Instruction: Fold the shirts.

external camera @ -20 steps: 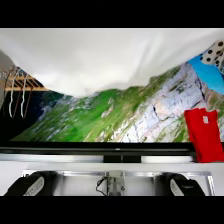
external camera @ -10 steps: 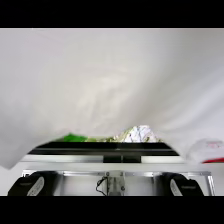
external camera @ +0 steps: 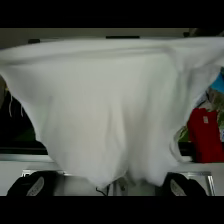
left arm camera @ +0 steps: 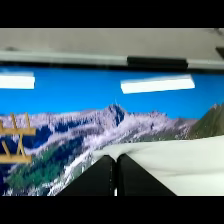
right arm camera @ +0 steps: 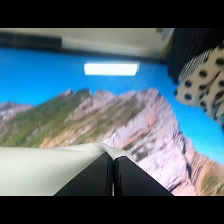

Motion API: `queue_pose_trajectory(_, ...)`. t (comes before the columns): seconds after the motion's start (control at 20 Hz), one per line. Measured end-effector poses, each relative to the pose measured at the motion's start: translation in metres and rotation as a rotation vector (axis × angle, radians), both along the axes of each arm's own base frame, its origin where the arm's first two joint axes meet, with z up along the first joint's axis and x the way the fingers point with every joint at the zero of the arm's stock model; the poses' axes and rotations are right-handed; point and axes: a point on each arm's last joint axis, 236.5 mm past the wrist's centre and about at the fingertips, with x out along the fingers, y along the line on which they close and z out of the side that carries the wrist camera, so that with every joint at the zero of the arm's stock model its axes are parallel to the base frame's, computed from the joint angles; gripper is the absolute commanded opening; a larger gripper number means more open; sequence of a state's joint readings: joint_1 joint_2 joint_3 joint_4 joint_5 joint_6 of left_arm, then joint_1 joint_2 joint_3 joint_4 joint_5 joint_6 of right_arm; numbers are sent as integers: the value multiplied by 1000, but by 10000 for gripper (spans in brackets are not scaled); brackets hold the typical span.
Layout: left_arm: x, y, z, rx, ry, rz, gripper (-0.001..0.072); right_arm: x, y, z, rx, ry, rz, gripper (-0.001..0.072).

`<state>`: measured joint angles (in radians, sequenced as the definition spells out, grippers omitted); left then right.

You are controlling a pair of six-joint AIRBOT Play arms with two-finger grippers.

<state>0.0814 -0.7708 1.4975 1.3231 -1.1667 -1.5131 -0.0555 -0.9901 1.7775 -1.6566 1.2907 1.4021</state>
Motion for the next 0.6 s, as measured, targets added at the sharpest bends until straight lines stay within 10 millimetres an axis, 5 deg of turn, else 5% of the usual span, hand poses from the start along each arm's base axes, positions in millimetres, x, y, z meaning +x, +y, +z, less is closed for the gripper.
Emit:
queue_pose_trajectory(0.15, 48, 8, -94, -21, 183, 24, 31, 71, 0, -90, 64, 161, -18, 65)
queue_pose_trajectory(0.35, 107, 20, -199, -32, 369, 59, 32, 153, 20, -181, 295, 210, -52, 65)
queue_pose_trajectory(0.6, 156, 18, -300, -95, 540, 69, 33, 206, 66, -266, 579, 272, -58, 65)
